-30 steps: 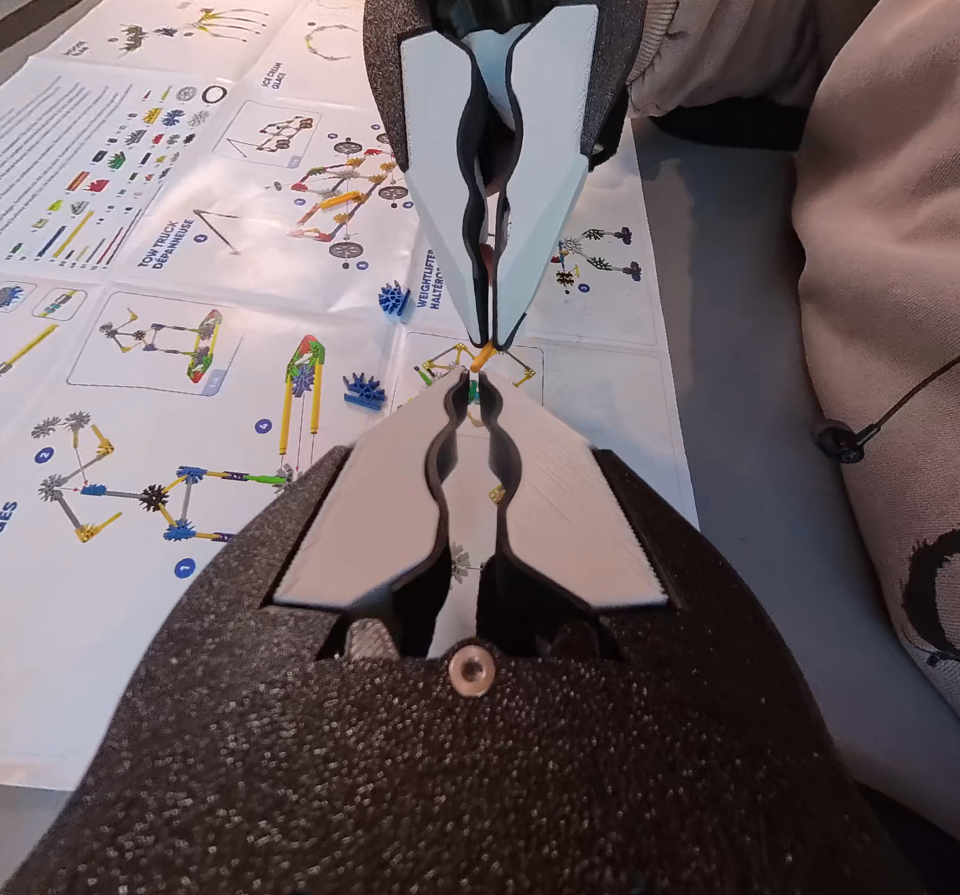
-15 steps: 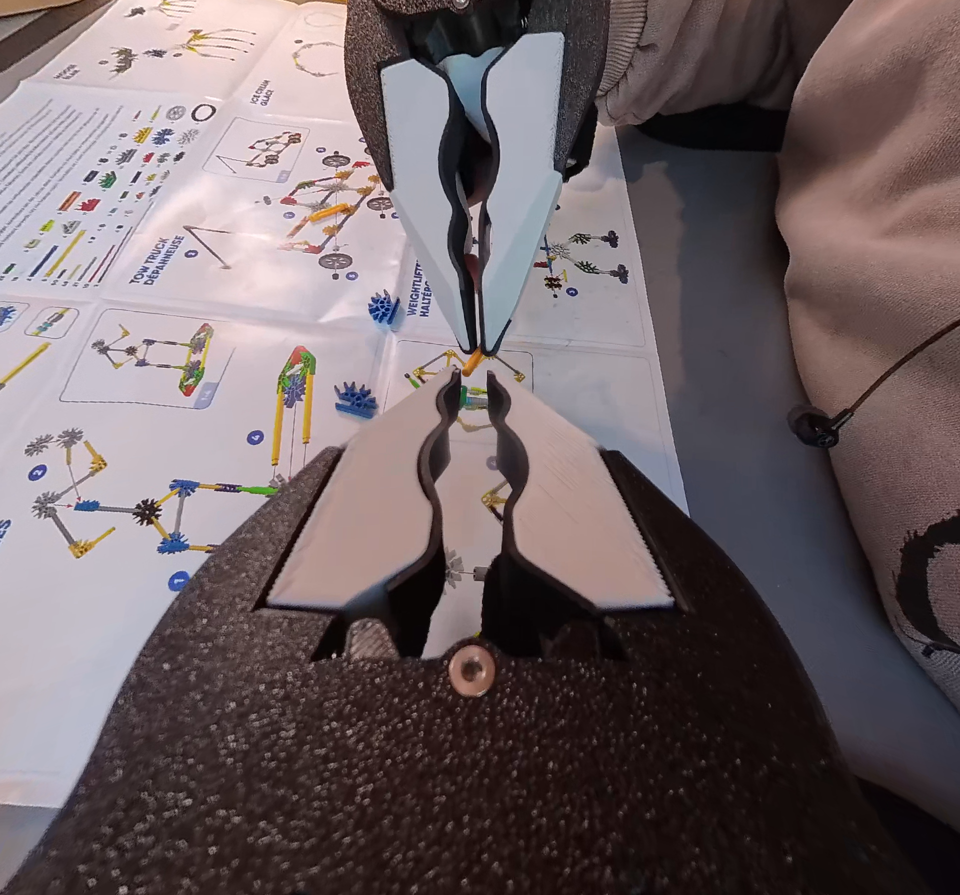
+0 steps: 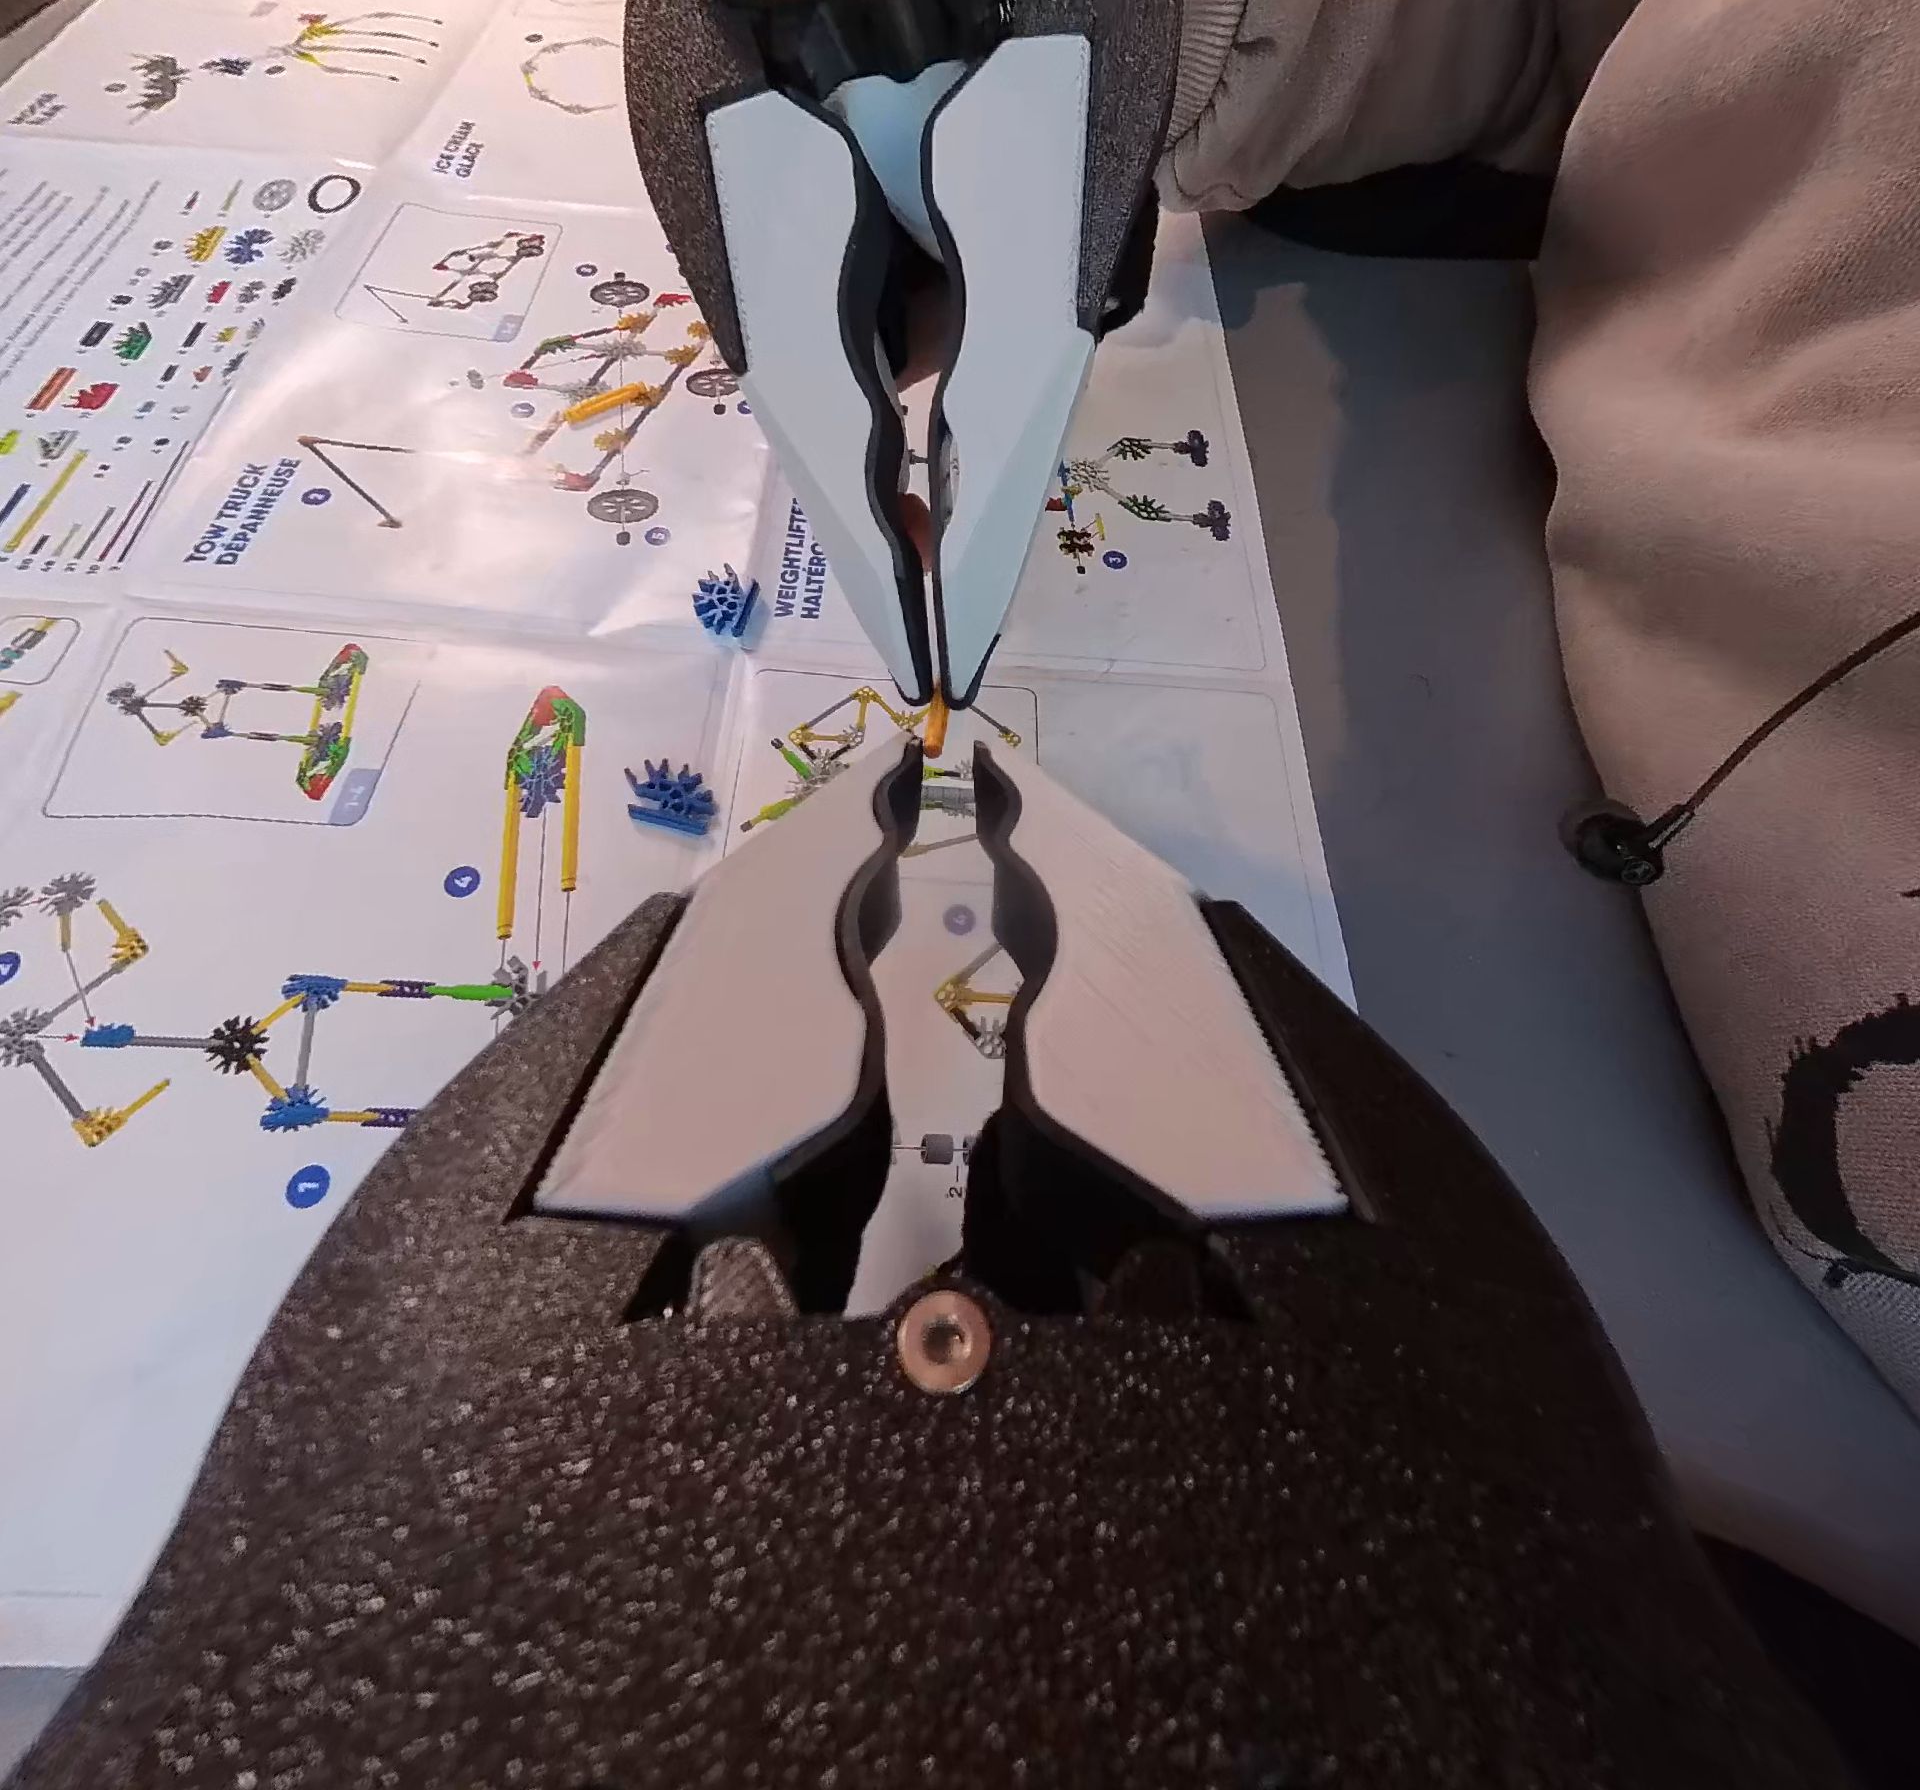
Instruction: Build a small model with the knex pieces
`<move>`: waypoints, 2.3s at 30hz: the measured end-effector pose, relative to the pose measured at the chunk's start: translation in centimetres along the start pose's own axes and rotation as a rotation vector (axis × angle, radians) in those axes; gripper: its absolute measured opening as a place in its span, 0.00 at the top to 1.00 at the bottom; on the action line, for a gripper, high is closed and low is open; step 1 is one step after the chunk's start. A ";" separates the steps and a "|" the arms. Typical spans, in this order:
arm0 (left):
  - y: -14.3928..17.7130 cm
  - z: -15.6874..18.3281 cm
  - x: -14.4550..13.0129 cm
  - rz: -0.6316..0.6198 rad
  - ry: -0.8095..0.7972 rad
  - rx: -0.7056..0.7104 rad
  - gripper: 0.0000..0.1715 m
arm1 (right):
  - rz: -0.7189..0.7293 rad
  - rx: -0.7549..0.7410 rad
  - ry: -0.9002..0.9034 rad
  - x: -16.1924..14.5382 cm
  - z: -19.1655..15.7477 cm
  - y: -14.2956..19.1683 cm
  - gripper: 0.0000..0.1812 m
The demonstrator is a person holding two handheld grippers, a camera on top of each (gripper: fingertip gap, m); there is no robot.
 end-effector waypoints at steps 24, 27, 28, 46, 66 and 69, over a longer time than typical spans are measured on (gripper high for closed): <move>0.5 -1.0 0.4 0.034 0.046 0.041 0.98 | 0.053 -0.070 0.064 0.5 0.6 0.2 0.98; 0.5 -1.0 0.4 0.030 0.044 0.042 0.98 | 0.048 -0.072 0.083 0.5 0.6 0.2 0.98; 0.4 -1.0 0.3 0.029 0.045 0.041 0.98 | 0.047 -0.070 0.085 0.4 0.6 0.2 0.98; 0.3 -1.3 0.2 0.015 0.057 0.070 0.98 | 0.035 -0.066 0.121 0.4 1.1 0.2 0.99; 0.4 -5.2 -2.8 -0.147 0.272 0.307 0.96 | -0.320 -0.030 0.458 1.6 7.3 1.2 0.99; 0.5 -5.2 -2.8 -0.145 0.276 0.309 0.96 | -0.396 0.006 0.528 1.7 7.5 0.5 0.99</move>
Point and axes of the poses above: each gripper's, where its closed fingertips meet, y back along the fingers, x out of its top, z = x × y across the jaws, the point moved 4 cm from there along y, back along the fingers, and after that the axes turned 7 degrees about -y, right-handed, at the moved point
